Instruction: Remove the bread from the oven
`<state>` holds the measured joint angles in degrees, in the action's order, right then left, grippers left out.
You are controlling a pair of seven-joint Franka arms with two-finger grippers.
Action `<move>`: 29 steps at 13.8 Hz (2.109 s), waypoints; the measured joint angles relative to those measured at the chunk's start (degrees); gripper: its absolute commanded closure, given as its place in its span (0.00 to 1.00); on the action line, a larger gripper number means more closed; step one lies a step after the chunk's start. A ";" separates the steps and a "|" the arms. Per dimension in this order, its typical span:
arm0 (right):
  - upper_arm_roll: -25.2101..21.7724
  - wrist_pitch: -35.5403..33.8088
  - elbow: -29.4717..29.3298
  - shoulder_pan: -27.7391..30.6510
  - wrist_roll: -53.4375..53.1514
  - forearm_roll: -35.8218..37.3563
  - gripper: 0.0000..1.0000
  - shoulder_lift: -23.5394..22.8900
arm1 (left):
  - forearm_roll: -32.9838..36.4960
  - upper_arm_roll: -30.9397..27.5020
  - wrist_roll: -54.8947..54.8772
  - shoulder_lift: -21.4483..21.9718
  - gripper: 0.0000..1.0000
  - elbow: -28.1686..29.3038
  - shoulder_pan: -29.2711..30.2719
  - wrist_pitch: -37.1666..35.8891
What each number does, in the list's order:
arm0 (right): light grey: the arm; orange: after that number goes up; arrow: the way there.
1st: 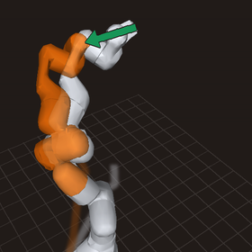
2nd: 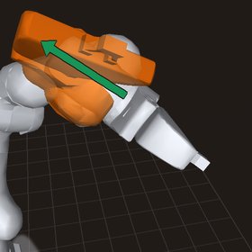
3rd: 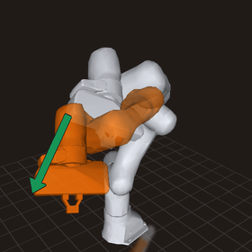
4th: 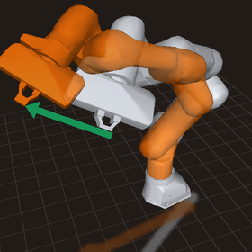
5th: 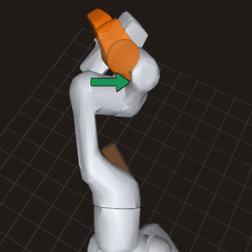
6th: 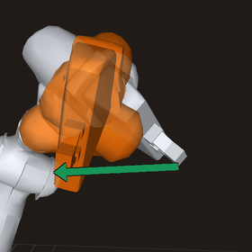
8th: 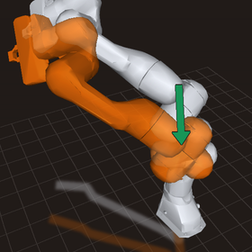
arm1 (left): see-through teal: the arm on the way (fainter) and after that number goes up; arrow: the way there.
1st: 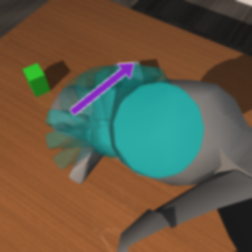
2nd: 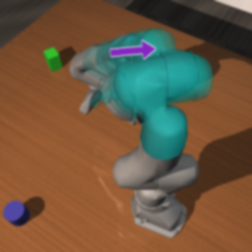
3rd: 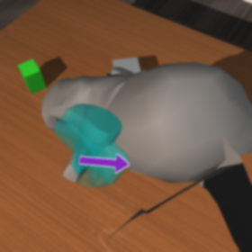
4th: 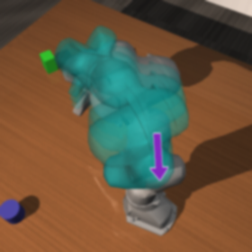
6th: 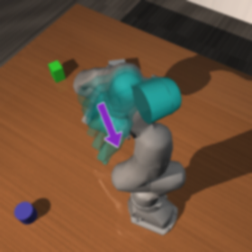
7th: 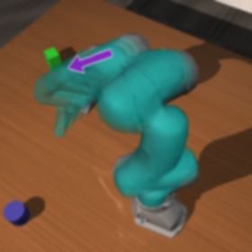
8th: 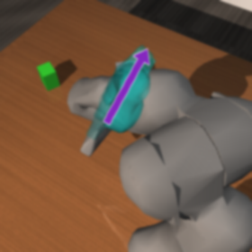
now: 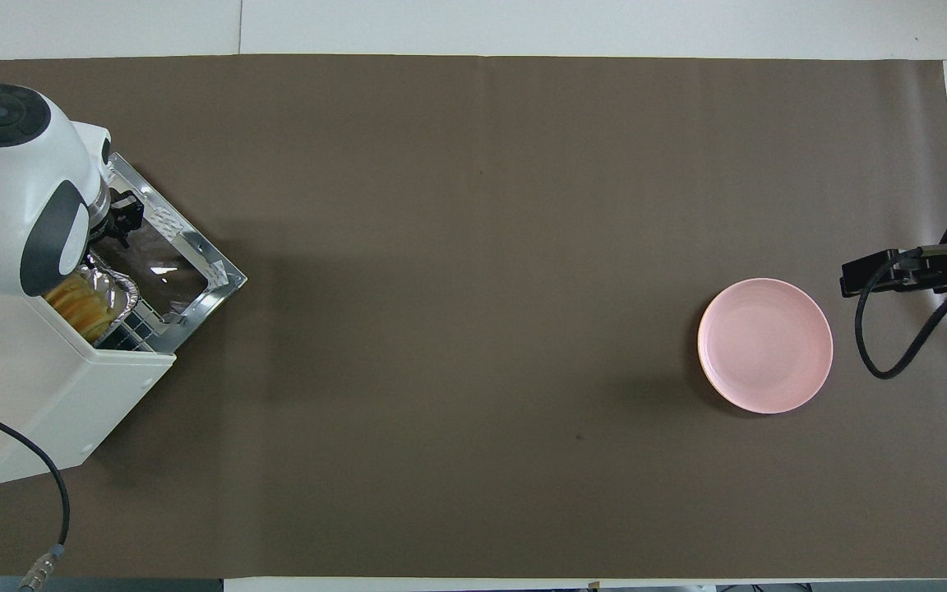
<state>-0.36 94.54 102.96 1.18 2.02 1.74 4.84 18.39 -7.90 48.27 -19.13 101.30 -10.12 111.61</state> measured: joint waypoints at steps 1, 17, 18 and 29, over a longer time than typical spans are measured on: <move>0.00 0.00 0.00 0.00 0.00 0.00 0.00 0.00 | 0.01 0.00 -0.13 0.19 0.85 0.02 0.00 -0.17; -0.01 0.11 0.66 0.00 0.00 0.00 0.00 0.39 | -7.74 1.52 -0.32 0.43 1.00 -5.65 -8.92 0.51; -0.02 0.11 0.66 0.00 0.00 0.00 0.00 0.50 | -8.85 1.53 -0.25 0.23 1.00 -6.15 -10.73 0.51; -0.15 1.11 1.59 1.62 -0.92 0.00 0.00 0.72 | -20.91 1.18 4.86 -16.69 1.00 -29.24 -30.33 -7.11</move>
<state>-0.51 95.65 104.55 2.80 1.09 1.74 5.56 -2.52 -6.72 53.13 -35.82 72.06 -40.44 104.51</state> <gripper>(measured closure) 0.000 0.982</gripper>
